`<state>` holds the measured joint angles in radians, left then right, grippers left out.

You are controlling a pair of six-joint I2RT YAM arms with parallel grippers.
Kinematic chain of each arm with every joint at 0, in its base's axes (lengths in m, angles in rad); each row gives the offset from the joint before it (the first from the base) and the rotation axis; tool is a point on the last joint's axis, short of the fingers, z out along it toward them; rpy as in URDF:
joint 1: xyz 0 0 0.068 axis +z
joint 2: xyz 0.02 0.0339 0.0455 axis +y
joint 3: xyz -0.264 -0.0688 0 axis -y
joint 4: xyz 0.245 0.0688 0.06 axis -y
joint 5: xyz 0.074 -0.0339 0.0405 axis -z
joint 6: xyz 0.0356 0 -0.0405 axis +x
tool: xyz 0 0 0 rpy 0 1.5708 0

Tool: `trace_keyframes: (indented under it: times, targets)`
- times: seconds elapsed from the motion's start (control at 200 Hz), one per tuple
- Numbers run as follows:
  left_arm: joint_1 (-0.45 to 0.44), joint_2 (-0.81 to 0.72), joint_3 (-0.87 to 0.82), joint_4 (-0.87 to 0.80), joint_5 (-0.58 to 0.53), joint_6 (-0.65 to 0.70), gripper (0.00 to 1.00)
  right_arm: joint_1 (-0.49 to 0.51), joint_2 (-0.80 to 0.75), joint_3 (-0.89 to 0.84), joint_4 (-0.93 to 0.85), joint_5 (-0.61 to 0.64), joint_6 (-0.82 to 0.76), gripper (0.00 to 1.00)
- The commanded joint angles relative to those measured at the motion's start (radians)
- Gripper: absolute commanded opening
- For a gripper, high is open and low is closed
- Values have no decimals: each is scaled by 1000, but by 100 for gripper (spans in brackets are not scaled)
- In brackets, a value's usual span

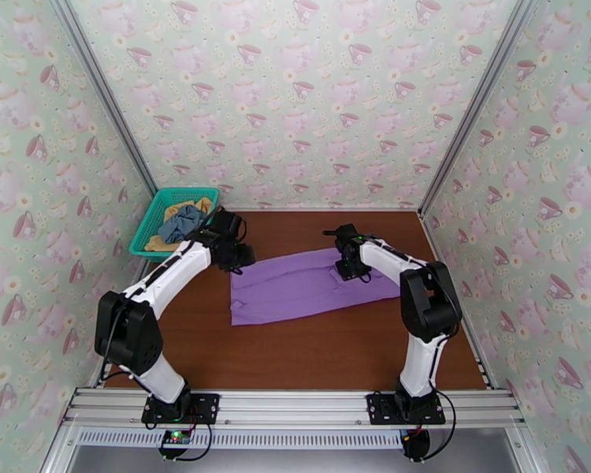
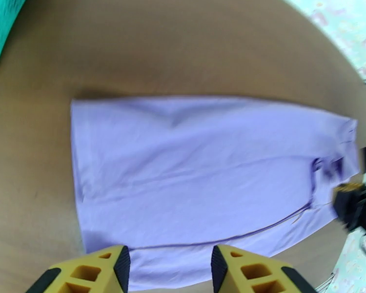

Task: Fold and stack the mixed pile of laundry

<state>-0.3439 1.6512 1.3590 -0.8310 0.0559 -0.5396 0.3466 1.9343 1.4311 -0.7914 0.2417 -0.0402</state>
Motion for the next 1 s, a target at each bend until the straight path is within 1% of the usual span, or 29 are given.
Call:
trace_keyframes:
  times: [0.0, 0.245, 0.791, 0.907, 0.997]
  targets:
    - [-1, -54, -28, 39, 7, -18, 50, 2, 41, 41, -5, 63, -39, 33]
    - [-1, -38, -36, 46, 15, -23, 49, -1, 99, 54, -9, 64, -56, 33]
    - [-1, -32, -32, 52, 9, -23, 49, -41, 118, 81, 3, 63, -47, 29]
    - [0, -32, -32, 50, 9, -23, 49, -46, 126, 83, 4, 55, -46, 26]
    - [-1, -33, -32, 50, 9, -23, 49, -49, 127, 82, 4, 46, -46, 20]
